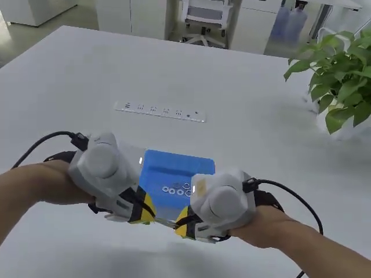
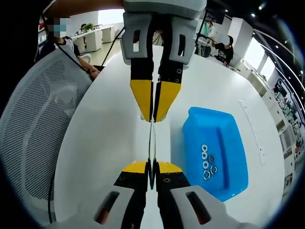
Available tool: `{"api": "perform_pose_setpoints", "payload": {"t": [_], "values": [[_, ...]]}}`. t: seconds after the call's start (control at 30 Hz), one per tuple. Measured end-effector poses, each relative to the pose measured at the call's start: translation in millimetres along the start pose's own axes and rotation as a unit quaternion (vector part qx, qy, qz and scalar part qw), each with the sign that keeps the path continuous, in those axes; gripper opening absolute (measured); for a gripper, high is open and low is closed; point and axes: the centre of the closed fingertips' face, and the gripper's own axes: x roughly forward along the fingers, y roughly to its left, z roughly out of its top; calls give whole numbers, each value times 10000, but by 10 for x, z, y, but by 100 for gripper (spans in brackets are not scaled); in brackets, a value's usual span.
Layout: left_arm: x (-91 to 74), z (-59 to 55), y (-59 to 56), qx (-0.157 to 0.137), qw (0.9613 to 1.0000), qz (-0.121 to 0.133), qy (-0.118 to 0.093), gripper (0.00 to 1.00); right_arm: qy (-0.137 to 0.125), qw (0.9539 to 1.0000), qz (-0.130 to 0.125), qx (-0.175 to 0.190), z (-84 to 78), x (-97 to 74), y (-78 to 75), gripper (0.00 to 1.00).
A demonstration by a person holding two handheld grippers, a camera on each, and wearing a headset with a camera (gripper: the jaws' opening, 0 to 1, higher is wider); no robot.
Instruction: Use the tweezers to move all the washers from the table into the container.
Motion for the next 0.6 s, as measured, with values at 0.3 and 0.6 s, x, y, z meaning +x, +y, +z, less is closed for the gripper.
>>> {"api": "perform_pose_setpoints", "payload": {"t": [0.3, 0.6], "values": [[182, -170, -88, -165, 9996, -164, 156, 5, 158, 9998, 114, 61, -126, 117, 107, 7], [303, -343, -270, -264, 9987, -298, 327, 6, 219, 9994, 257, 70, -150, 211, 282, 7]]}}
